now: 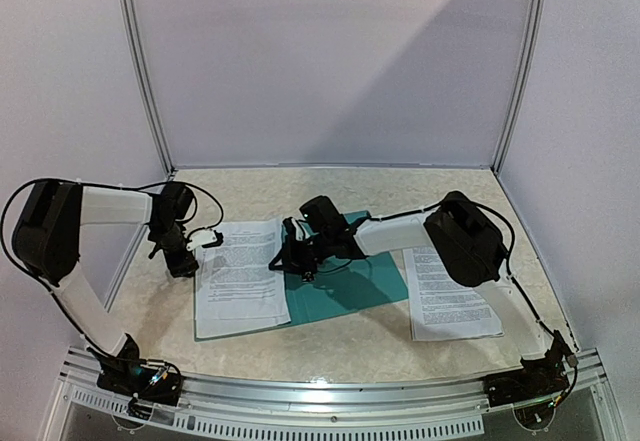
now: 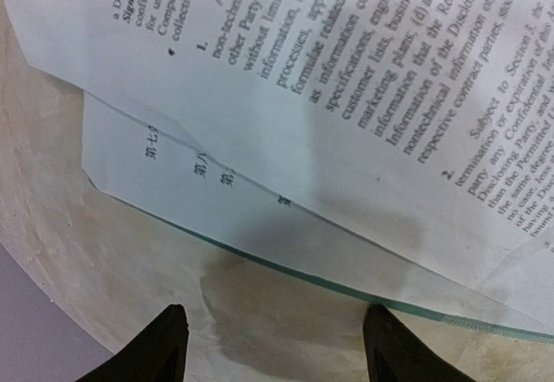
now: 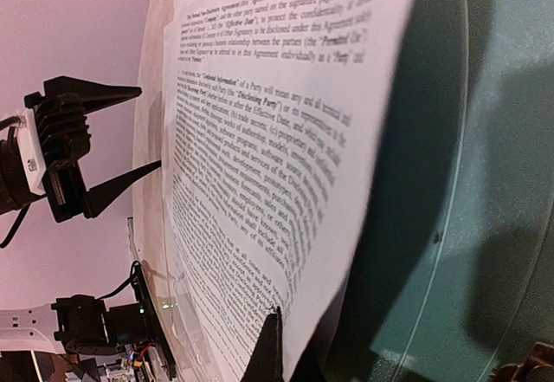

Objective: Put the files into the folder
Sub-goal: Insert the folder to form pockets on the folder.

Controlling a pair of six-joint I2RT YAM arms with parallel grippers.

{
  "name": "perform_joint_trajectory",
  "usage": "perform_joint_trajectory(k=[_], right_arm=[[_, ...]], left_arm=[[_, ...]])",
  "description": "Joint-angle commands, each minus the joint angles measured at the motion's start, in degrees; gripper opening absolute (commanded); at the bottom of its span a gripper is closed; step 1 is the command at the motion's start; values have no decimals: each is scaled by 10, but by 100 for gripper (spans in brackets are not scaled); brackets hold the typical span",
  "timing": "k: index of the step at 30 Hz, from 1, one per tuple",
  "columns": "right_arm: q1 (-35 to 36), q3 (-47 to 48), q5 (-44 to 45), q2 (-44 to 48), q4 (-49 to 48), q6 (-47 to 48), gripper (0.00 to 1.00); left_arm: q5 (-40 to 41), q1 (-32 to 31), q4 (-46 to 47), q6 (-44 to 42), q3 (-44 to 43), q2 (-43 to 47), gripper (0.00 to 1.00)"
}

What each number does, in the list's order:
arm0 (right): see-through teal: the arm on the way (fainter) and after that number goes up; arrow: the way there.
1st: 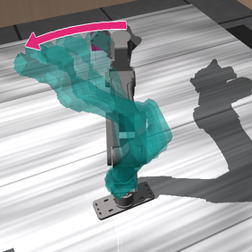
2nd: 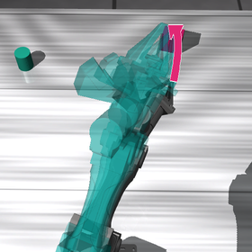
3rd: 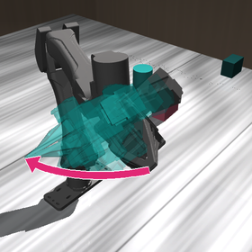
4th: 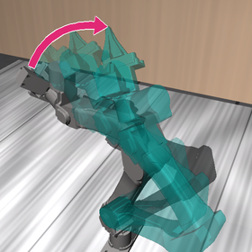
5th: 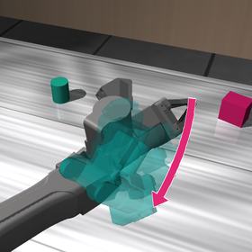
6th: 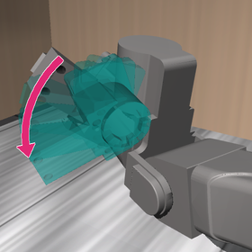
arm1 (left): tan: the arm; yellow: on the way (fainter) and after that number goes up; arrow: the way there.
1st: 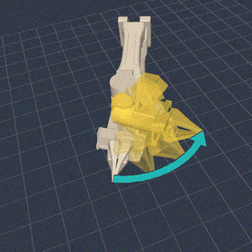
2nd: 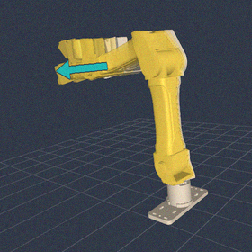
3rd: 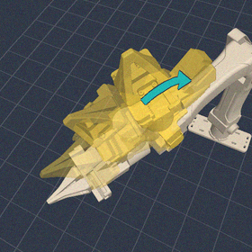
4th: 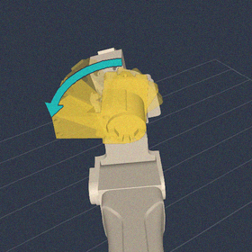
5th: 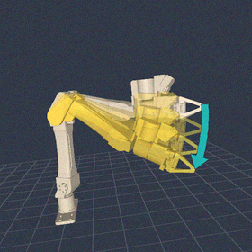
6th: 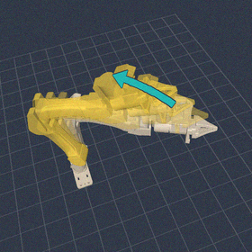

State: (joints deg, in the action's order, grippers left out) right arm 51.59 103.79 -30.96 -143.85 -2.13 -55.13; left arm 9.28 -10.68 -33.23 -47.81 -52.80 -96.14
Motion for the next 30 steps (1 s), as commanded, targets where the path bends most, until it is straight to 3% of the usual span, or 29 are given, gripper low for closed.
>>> perform_joint_trajectory(k=[1,8,14,30], right_arm=[[0,13,-34,-7,33,37,0],[0,25,-85,11,82,122,0],[0,53,-76,23,114,161,0],[-1,73,-58,26,135,182,0]], left_arm=[[3,8,30,2,0,-42,71],[-1,7,31,7,-6,-54,70],[-2,7,33,9,-3,-59,70],[-5,8,37,10,-7,-67,69]])
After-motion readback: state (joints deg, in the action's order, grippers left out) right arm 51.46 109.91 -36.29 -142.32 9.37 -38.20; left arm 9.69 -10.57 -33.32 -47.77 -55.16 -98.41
